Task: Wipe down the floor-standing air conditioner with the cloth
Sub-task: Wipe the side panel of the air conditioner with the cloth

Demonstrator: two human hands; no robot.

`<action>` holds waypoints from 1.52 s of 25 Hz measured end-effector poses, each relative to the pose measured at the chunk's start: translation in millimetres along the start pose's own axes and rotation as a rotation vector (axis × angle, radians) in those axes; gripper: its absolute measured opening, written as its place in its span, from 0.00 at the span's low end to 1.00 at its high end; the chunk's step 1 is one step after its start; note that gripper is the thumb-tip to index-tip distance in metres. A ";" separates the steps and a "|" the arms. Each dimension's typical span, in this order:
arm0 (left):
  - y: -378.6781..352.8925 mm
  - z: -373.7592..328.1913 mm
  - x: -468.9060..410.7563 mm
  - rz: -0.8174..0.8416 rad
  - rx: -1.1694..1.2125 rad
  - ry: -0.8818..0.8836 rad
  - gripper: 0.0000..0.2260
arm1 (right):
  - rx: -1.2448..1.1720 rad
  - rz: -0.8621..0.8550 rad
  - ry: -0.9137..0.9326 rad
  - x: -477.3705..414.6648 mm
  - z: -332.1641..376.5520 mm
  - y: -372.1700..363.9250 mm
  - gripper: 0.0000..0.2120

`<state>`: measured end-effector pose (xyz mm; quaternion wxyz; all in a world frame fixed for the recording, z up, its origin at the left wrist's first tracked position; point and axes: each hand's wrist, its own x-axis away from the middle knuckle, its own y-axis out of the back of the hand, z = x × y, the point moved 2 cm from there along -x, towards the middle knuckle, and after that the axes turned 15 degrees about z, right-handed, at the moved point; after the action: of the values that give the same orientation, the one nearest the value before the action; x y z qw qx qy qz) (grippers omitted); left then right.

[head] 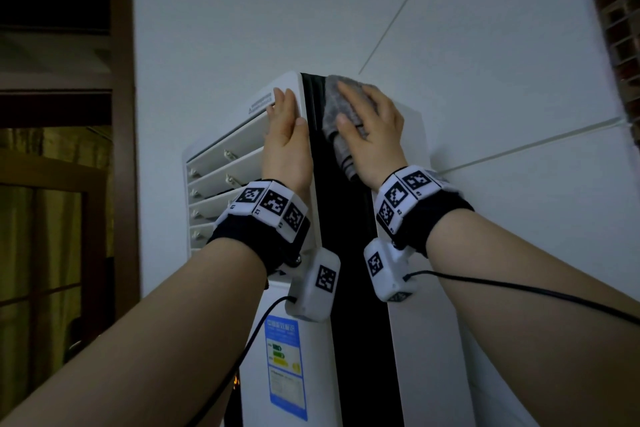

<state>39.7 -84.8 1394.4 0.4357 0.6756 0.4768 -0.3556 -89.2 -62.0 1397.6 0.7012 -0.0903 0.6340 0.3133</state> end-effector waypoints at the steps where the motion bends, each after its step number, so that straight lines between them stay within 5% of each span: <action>1: -1.4 0.0 0.3 -0.011 0.005 -0.006 0.22 | -0.006 -0.020 -0.062 -2.3 -4.0 4.1 0.21; 7: -8.6 1.1 -4.6 -0.050 -0.069 0.001 0.25 | -0.130 0.032 0.059 4.0 -5.6 3.9 0.20; 12: -11.0 -6.2 -5.3 -0.061 -0.175 -0.041 0.27 | -0.301 -0.046 -0.235 -1.1 -20.1 10.2 0.21; 24: -26.9 -22.1 -18.1 -0.104 -0.646 -0.019 0.25 | -0.269 -0.022 0.020 3.7 -43.6 15.9 0.20; 28: -30.8 -20.6 -20.0 -0.146 -0.833 0.064 0.25 | -0.300 -0.040 -0.135 -8.9 -48.5 17.9 0.20; 32: -40.1 -19.9 -21.4 -0.195 -1.019 0.118 0.26 | -0.277 -0.010 0.066 -4.7 -49.0 19.1 0.19; 38: -48.5 -28.3 -29.1 -0.158 -1.174 0.149 0.26 | -0.309 -0.033 -0.147 -15.2 -63.4 20.8 0.20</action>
<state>-13.3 -60.3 1418.8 0.6738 0.3074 0.6717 -0.0155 -153.5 -83.8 1406.2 0.7286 -0.1843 0.5238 0.4010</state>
